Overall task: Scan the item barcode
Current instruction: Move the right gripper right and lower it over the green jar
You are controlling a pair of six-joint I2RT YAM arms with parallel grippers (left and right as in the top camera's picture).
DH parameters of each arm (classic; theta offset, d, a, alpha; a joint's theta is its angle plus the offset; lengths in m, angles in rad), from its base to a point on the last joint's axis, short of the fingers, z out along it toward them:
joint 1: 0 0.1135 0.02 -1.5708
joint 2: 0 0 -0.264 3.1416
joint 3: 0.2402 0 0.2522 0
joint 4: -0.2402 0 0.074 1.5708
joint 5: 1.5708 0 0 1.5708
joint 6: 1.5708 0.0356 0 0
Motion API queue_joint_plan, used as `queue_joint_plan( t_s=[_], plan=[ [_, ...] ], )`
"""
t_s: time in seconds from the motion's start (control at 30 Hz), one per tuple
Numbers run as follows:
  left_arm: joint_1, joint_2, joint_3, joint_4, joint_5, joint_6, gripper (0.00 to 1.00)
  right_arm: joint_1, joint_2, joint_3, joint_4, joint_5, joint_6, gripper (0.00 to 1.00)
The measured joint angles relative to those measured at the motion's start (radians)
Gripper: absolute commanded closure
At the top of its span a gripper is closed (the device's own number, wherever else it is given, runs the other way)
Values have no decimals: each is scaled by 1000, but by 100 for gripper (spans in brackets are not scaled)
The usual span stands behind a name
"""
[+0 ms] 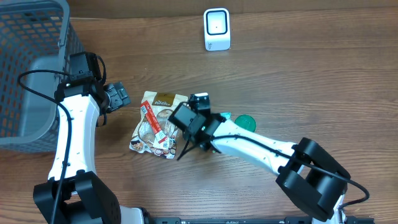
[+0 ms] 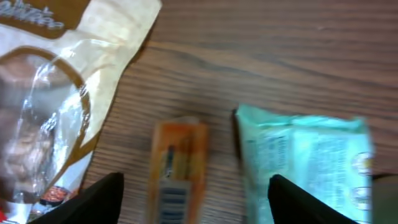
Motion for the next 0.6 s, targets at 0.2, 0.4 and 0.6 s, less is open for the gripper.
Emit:
queue_joint_plan(
  t_s=[0.2, 0.4, 0.6],
  plan=[
    [0, 0, 0, 0, 0, 0, 0, -84, -67, 167, -182, -42, -67, 11],
    [0, 0, 0, 0, 0, 0, 0, -232, -128, 225, -422, -129, -110, 4],
    [0, 0, 0, 0, 0, 0, 0, -421, -127, 180, -484, -312, -172, 0]
  ],
)
